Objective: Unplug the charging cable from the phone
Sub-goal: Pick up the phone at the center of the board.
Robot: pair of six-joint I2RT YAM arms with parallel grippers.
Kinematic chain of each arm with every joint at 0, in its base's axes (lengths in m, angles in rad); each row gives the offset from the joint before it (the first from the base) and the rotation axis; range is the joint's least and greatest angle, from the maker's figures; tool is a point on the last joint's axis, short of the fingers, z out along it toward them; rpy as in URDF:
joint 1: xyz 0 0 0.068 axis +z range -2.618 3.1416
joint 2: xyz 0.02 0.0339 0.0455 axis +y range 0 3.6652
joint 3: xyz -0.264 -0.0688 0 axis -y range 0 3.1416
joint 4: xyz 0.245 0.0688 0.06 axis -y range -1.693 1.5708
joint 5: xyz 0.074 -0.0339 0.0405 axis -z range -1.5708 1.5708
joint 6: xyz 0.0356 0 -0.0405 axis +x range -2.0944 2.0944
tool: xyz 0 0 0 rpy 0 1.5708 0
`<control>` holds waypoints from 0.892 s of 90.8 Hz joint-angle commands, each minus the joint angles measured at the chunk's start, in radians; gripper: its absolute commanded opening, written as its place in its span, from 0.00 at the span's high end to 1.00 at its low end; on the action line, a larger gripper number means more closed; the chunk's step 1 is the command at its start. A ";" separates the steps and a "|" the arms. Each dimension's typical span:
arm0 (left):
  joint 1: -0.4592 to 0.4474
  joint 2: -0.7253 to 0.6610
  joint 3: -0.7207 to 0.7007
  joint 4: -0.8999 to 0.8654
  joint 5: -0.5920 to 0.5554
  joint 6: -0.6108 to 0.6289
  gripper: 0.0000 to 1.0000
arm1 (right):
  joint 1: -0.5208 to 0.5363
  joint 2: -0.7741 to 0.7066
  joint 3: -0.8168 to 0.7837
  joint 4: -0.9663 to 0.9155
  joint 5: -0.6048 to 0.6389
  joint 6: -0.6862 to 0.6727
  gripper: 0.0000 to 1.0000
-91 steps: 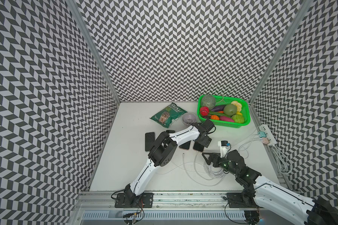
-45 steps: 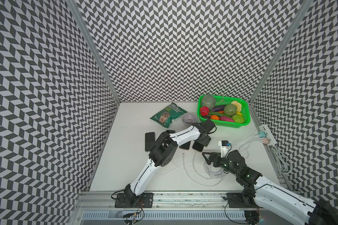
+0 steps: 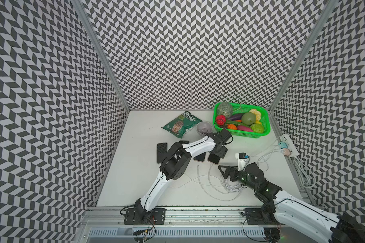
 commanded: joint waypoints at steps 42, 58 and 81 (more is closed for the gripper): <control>-0.008 -0.159 -0.081 0.047 0.087 -0.066 1.00 | 0.004 0.197 -0.023 0.253 -0.140 0.041 0.08; -0.005 -0.181 -0.075 0.063 0.091 -0.082 1.00 | 0.010 0.242 -0.022 0.301 -0.159 0.053 0.09; -0.005 -0.197 -0.066 0.079 0.106 -0.095 1.00 | 0.030 0.322 -0.021 0.374 -0.170 0.072 0.16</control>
